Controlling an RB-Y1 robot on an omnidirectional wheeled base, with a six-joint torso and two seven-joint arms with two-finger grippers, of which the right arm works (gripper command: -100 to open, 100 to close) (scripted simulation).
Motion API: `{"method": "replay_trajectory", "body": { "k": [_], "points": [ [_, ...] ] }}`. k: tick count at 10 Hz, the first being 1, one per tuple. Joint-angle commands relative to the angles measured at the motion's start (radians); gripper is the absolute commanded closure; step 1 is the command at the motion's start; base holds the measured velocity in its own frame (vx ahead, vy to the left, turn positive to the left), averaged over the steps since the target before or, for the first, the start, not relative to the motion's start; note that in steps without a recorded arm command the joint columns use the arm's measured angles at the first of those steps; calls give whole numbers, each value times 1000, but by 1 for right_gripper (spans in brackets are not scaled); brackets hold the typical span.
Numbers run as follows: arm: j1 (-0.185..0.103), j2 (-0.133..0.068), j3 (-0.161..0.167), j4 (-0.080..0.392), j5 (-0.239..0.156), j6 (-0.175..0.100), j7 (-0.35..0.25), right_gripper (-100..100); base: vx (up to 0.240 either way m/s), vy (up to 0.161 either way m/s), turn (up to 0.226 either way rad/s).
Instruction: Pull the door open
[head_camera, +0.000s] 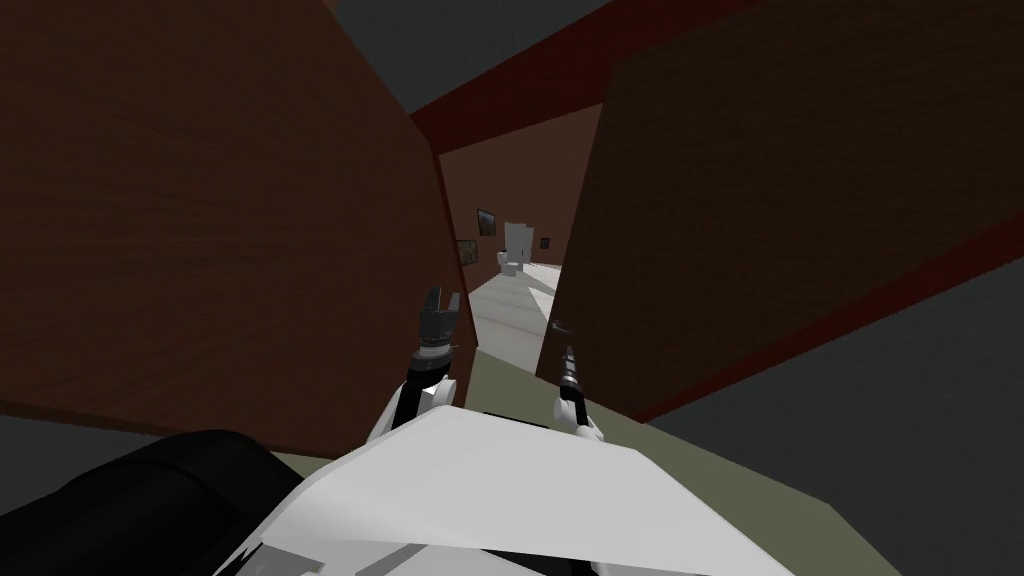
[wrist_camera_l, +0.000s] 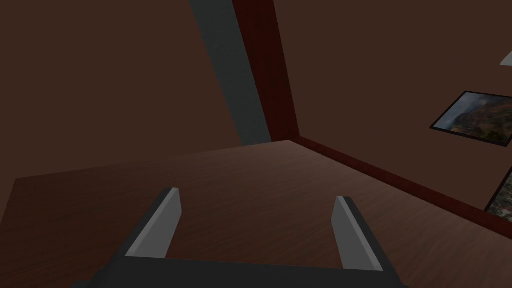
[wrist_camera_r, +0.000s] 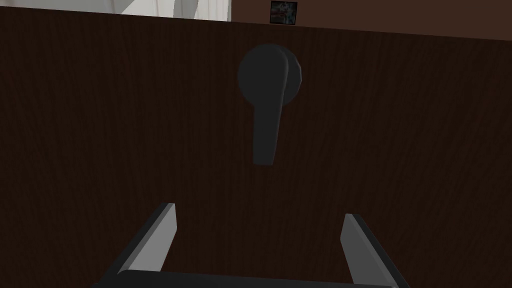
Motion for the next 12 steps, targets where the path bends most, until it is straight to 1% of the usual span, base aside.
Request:
{"method": "replay_trajectory", "body": {
  "k": [1,2,3,6,7,10,12],
  "points": [
    [10,-29,1,-13,-9,22,-8,-100,-116,19,-99],
    [10,-29,1,-13,-9,22,-8,-100,-88,23,-13],
    [11,-53,3,-7,-14,31,-18,-100,-81,32,-32],
    [12,-105,8,5,-21,47,-45,-100,-72,18,-29],
    [11,-117,10,8,-18,48,-61,-100,40,-10,70],
    [7,-110,13,8,-8,42,-76,-100,174,-19,60],
    [5,-102,14,7,-1,37,-82,-100,202,0,15]
  ]
}}
